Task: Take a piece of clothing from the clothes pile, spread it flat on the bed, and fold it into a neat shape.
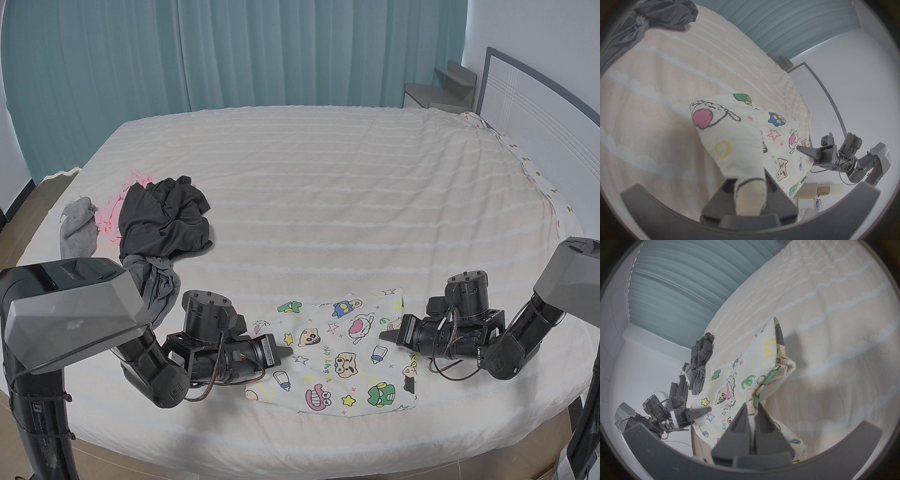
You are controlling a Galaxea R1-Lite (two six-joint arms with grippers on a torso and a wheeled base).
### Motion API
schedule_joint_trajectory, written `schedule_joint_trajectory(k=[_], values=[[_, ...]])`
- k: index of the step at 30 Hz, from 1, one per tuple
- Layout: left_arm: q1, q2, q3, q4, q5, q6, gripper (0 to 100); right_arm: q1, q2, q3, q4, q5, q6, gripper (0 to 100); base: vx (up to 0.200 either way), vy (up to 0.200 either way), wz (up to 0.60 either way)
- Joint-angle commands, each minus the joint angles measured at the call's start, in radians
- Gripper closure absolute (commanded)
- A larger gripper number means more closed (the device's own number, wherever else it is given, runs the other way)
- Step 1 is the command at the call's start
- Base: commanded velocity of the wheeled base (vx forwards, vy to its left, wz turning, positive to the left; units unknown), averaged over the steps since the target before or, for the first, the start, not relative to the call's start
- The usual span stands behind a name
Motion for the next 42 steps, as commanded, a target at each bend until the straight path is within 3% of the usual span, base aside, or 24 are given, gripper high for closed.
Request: schedule_joint_trajectory(k=[1, 42], values=[[-0.004, -0.031, -0.017, 0.006, 0.001, -0.002, 100, 0.001, -0.01, 0.001, -0.002, 0.0, 0.0, 100, 0.0, -0.2, 0.0], [-0.106, -0.074, -0.034, 0.007, 0.01, -0.031, 100, -0.024, -0.118, 0.067, 0.009, 0.0, 0.004, 100, 0.0, -0.2, 0.0]])
